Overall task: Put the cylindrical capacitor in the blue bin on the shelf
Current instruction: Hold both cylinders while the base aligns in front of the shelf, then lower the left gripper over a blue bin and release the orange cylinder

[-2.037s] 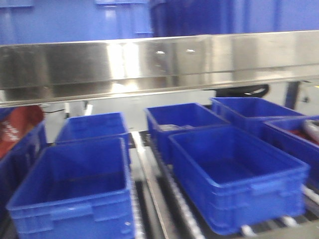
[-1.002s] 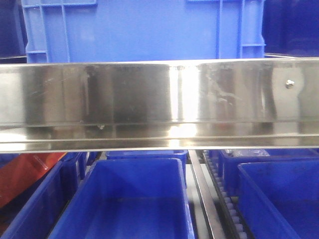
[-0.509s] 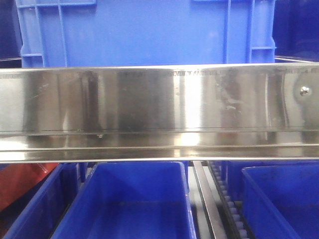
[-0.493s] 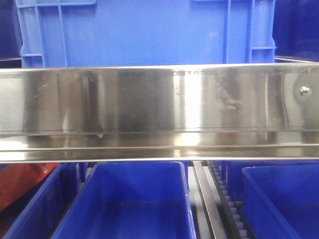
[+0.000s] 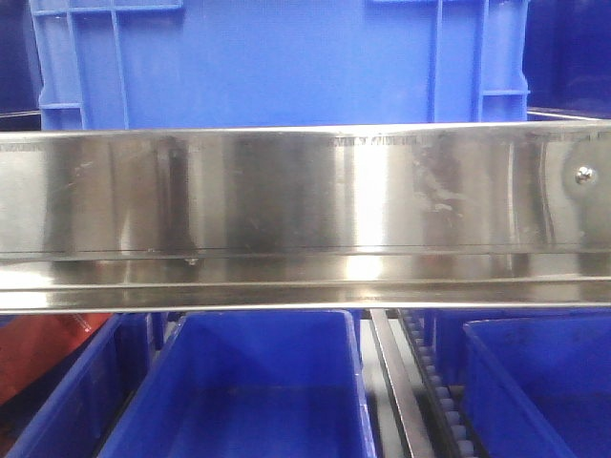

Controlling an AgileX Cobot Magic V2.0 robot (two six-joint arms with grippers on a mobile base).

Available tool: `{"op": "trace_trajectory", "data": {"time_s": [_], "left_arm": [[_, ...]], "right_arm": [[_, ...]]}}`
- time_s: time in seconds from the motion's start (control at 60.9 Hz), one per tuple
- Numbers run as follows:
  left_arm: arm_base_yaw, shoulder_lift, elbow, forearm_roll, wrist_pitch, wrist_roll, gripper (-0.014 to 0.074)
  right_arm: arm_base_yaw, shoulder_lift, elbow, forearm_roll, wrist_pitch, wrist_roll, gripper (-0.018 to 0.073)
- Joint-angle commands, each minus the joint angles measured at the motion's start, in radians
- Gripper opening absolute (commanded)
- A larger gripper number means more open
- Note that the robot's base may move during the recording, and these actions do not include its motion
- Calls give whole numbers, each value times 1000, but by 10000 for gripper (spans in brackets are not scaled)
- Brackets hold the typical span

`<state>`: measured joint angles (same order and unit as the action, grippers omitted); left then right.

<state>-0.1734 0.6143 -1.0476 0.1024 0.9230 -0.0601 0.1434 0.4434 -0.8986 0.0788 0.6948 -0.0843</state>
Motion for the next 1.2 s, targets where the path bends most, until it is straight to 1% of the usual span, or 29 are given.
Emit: {"op": "trace_trajectory", "data": {"time_s": [0.0, 0.115, 0.263, 0.361, 0.476, 0.575, 0.641, 0.822, 0.92, 1.035, 1.183], "left_arm": [[-8, -5, -4, -3, -49, 1, -111], [-8, -5, -4, -3, -86, 1, -111], [-8, -5, -4, -3, -106, 1, -111], [-8, 5, -4, -4, -165, 1, -111], [-24, 72, -43, -18, -176, 22, -111], [-85, 174, -117, -71, -171, 88, -111], [-136, 254, -188, -102, -169, 112, -111], [-293, 516, -407, -96, -163, 112, -111], [-347, 658, -530, -94, -163, 112, -111], [-380, 805, -651, -92, -163, 112, -111], [-388, 972, -758, -92, -163, 112, -111]], "right_arm": [[2, 1, -6, -6, -22, -4, -162], [2, 1, -6, -6, -22, -4, -162], [2, 1, -6, -6, -22, -4, -162], [2, 1, -6, -6, -24, -4, -162], [2, 1, -6, -6, -24, -4, -162], [2, 1, -6, -6, -26, -4, -162], [4, 1, -6, -6, -26, -4, -162], [9, 1, -6, -6, -32, -4, -162], [9, 1, -6, -6, -32, -4, -162], [9, 1, -6, -6, -32, -4, -162], [9, 1, -6, -4, -32, -4, -162]]}}
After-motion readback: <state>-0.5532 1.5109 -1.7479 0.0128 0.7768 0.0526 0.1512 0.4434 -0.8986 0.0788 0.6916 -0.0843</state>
